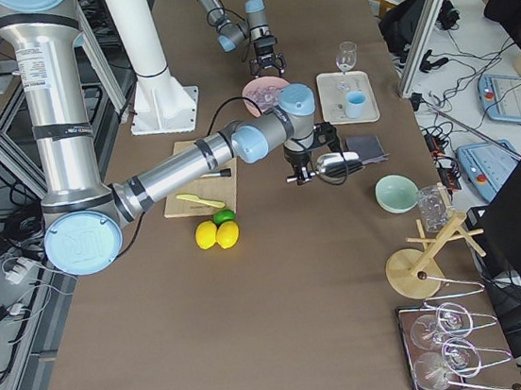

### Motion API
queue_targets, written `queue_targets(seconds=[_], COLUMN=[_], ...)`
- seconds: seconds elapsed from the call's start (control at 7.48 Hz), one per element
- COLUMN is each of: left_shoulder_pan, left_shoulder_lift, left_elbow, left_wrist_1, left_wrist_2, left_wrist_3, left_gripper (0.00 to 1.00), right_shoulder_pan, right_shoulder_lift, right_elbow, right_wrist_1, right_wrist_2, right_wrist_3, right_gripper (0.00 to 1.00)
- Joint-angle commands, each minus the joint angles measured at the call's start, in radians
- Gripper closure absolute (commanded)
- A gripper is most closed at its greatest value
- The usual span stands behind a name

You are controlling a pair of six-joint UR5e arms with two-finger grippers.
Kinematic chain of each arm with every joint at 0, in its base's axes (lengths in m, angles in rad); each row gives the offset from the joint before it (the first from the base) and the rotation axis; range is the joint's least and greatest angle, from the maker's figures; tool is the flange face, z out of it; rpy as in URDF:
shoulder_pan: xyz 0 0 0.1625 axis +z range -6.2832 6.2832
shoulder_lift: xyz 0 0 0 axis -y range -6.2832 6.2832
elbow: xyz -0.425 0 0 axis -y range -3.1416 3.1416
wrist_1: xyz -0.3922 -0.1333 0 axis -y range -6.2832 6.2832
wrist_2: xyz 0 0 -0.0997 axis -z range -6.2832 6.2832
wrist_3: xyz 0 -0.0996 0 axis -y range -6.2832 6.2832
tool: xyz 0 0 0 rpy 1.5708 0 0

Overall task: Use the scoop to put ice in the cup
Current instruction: 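Grasp the metal scoop handle with the right gripper and lift it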

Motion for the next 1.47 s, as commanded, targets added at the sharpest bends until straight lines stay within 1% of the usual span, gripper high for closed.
queue_targets(seconds=[0.0, 0.13, 0.27, 0.4, 0.53, 0.8, 1.07, 1.2, 1.34], left_shoulder_pan=[0.003, 0.006, 0.006, 0.006, 0.004, 0.000, -0.008, -0.008, -0.005], left_shoulder_lift=[-0.008, -0.008, -0.013, -0.013, -0.011, -0.010, -0.008, -0.010, -0.011], left_elbow=[0.002, 0.004, 0.007, 0.007, 0.005, 0.005, 0.004, 0.004, 0.004], left_wrist_1=[-0.001, 0.001, 0.002, 0.002, 0.005, 0.007, 0.005, 0.007, 0.007], left_wrist_2=[-0.001, -0.006, -0.006, -0.007, -0.006, -0.007, -0.004, -0.004, -0.007], left_wrist_3=[-0.003, -0.003, -0.003, -0.003, -0.005, -0.003, -0.006, -0.003, -0.005], left_gripper=[0.02, 0.02, 0.02, 0.02, 0.02, 0.02, 0.02, 0.02, 0.02], right_shoulder_pan=[-0.044, -0.079, -0.134, -0.177, -0.205, -0.228, -0.276, -0.288, -0.317], right_shoulder_lift=[0.106, 0.114, 0.139, 0.252, 0.306, 0.321, 0.481, 0.544, 0.630], right_elbow=[0.011, 0.038, 0.090, 0.087, 0.090, 0.093, 0.101, 0.104, 0.100], right_wrist_1=[-0.018, -0.063, -0.207, -0.392, -0.489, -0.506, -0.732, -0.833, -0.952], right_wrist_2=[-0.030, -0.077, -0.197, -0.294, -0.327, -0.330, -0.335, -0.340, -0.381], right_wrist_3=[-0.416, -0.624, -0.808, -0.901, -0.939, -0.983, -0.999, -1.037, -1.059], right_gripper=[1.00, 1.00, 1.00, 1.00, 1.00, 1.00, 1.00, 1.00, 1.00])
